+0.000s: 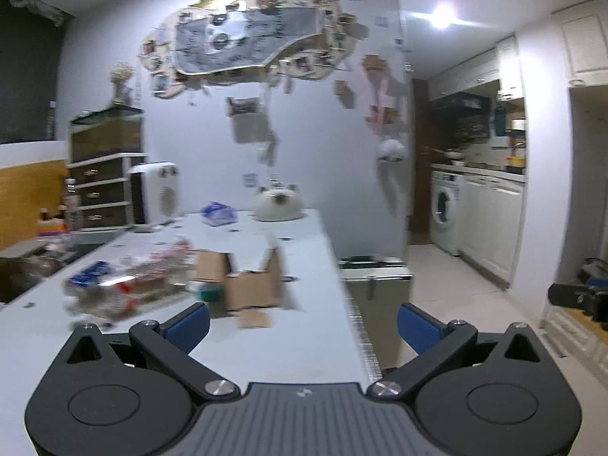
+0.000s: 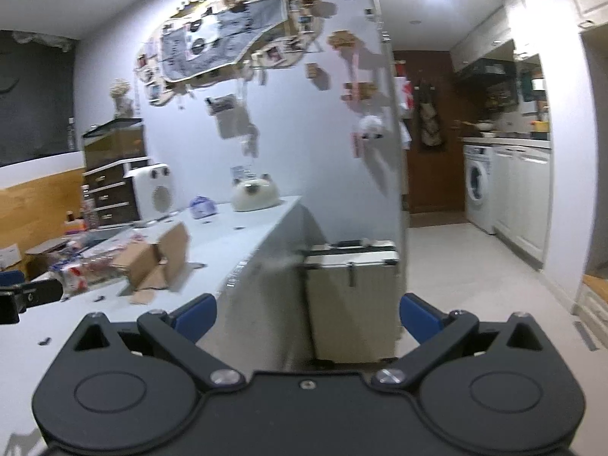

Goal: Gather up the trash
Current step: 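Move both tools back over the table toward the bottles and cardboard box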

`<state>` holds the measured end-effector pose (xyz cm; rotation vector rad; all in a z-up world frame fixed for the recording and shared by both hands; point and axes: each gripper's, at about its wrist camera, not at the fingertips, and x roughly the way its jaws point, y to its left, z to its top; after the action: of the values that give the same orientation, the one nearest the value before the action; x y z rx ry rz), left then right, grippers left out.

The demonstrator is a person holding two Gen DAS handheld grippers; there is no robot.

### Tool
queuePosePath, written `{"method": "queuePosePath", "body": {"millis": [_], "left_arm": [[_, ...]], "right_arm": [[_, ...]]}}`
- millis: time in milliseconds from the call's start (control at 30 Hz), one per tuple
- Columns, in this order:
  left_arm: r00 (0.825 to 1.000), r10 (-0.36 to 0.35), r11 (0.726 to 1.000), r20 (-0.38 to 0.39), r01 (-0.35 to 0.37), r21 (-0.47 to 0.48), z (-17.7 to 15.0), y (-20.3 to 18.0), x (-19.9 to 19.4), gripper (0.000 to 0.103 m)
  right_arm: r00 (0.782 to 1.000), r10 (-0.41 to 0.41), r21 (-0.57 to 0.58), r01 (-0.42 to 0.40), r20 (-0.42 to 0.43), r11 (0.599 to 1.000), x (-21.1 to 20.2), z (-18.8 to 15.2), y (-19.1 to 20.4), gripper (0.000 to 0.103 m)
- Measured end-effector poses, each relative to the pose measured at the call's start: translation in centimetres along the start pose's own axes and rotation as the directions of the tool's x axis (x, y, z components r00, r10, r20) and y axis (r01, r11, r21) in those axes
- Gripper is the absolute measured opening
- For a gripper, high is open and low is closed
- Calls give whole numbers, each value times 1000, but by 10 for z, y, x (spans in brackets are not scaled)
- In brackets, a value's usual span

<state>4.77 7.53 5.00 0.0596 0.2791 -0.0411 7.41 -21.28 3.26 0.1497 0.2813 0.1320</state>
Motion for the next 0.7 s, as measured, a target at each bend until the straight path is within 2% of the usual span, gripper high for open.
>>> {"method": "queuePosePath", "body": {"millis": [167, 400, 633, 700], "left_arm": [[997, 71, 997, -10, -71, 14, -1, 56, 2, 103], [991, 122, 992, -50, -121, 29, -2, 140, 25, 103], [995, 66, 998, -78, -66, -6, -2, 216, 66, 103], [995, 72, 997, -75, -74, -21, 0, 234, 83, 103]], "right_arm": [[998, 64, -24, -64, -22, 998, 27, 3, 43, 103], [989, 131, -35, -133, -63, 990, 70, 9, 100, 103], [973, 199, -66, -208, -118, 976, 125, 20, 153, 103], [966, 219, -69, -230, -138, 971, 144, 21, 166, 103]]}}
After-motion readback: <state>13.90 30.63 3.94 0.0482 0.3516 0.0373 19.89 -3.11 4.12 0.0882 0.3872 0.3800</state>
